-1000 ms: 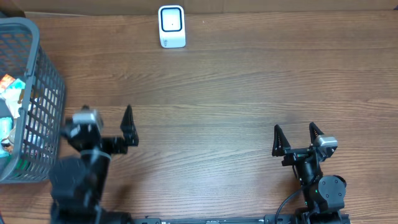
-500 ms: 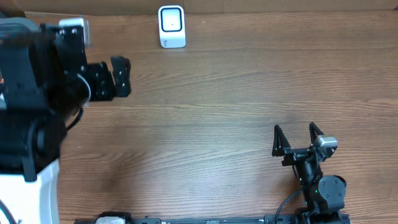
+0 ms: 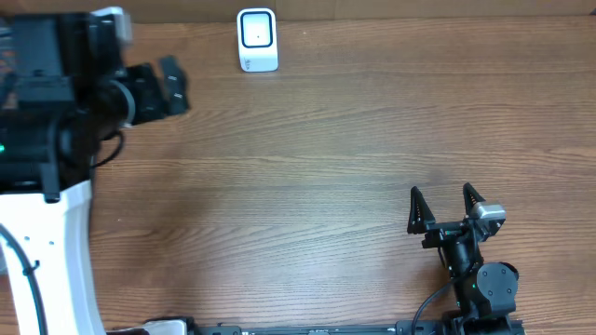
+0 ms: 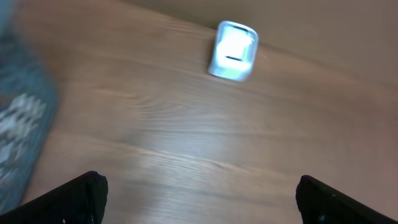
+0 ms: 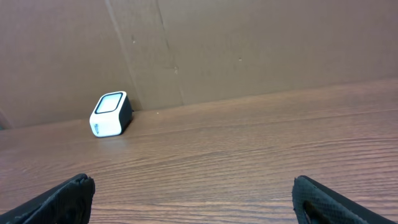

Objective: Scan the item barcode
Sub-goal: 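Raise the left gripper and move it over the grey basket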

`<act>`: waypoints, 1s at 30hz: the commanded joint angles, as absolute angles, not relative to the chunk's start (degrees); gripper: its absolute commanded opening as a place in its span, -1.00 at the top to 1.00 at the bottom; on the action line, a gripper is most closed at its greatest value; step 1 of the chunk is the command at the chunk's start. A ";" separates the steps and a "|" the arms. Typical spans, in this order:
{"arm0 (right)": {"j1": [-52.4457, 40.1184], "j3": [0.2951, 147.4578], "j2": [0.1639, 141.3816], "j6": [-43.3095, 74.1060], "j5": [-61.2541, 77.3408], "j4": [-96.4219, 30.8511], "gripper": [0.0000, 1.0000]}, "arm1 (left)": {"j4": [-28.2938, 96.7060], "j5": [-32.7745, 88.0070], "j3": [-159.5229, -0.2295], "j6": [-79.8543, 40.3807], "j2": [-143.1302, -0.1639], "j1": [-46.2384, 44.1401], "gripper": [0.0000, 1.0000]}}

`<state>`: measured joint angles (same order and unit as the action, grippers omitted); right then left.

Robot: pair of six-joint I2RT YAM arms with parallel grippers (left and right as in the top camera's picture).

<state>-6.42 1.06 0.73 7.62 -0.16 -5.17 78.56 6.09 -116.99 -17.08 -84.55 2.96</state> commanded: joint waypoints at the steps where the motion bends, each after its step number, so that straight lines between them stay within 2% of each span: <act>1: -6.26 0.47 0.16 7.40 0.14 -4.82 -1.00 | 79.77 3.90 -118.30 -24.71 -83.85 10.46 -0.99; 10: -6.26 0.47 0.16 7.40 0.14 -4.82 -1.00 | 79.70 3.03 -118.30 -26.09 -83.88 27.70 -0.99; 18: -6.26 0.47 0.16 7.40 0.14 -4.82 -1.00 | 80.62 0.43 -118.17 -27.05 -83.94 38.63 -0.99; 30: -6.26 0.47 0.16 7.40 0.14 -4.82 -1.00 | 81.49 -2.11 -113.14 -24.34 -86.13 45.98 -0.99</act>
<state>-6.42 1.06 0.73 7.62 -0.21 -5.15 81.36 -0.99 -114.45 -25.50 -84.79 45.15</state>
